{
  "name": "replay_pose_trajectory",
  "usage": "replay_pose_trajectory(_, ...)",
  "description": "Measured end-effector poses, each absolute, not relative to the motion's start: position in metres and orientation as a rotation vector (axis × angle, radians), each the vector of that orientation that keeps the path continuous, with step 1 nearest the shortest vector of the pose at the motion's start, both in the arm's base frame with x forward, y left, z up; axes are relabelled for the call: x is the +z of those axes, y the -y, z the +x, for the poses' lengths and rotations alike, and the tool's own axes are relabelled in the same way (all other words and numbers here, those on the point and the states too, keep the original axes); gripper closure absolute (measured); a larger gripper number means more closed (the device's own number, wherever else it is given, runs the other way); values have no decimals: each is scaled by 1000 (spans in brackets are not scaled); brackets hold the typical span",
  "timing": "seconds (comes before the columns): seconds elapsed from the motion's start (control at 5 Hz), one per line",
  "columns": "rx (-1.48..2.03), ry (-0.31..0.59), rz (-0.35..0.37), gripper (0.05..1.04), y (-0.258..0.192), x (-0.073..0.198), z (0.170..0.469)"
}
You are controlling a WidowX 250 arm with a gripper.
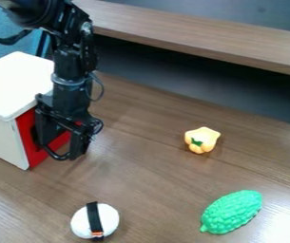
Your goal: Close the drawer
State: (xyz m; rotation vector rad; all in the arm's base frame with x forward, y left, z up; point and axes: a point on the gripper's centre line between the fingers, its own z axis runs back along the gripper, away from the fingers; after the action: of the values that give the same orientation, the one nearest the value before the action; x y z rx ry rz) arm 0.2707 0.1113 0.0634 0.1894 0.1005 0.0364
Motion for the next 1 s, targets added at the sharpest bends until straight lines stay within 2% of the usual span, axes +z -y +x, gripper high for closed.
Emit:
replay_pose_trajectory(0.4, -103, -111, 66, 85, -53, 62, 278)
replay_pose_trajectory(0.6, -158, -95, 22, 85, -31, 75, 277)
replay_pose_trajectory(1.0, -208, -195, -56, 85, 5, 110, 246)
